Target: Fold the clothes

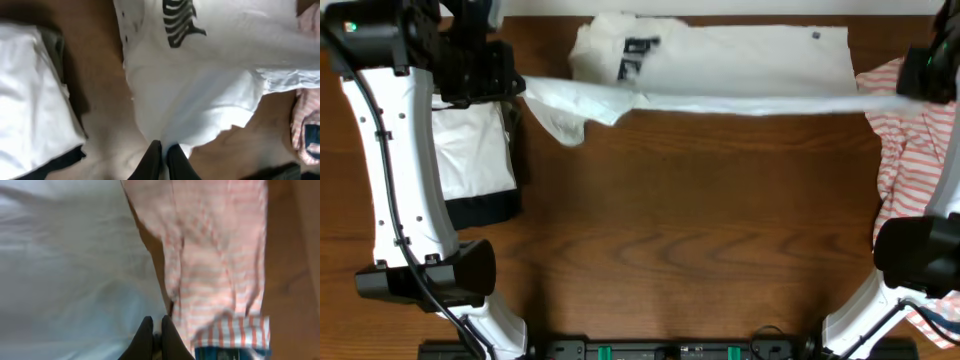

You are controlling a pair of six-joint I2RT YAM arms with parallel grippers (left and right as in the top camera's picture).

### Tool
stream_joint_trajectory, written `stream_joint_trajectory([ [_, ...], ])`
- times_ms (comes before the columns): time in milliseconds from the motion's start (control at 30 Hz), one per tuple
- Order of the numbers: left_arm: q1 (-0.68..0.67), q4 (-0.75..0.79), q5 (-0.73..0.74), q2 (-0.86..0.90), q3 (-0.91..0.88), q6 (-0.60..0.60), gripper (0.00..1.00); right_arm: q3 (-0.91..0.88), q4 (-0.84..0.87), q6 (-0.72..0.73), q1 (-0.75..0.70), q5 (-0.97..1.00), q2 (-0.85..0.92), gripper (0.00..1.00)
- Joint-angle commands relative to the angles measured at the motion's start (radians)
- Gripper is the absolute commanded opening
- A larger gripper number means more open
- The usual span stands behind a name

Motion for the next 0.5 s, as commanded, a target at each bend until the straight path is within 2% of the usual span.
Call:
stream_joint_trajectory([
  [0,0.003,-0.078,-0.036,-0.031,-0.055,0.034,0.06,-0.132,-0.026,-0.011,-0.031,0.040,0.001,0.01],
  [267,0.003,-0.078,-0.037,-0.035,-0.115,0.034,0.06,-0.327,-0.033,-0.009,-0.045,-0.046,0.001,0.01],
  [467,-0.029,-0.069,-0.036,-0.038,-0.261,0.052,0.06,-0.432,0.002,-0.009,-0.044,-0.077,0.001,0.01],
])
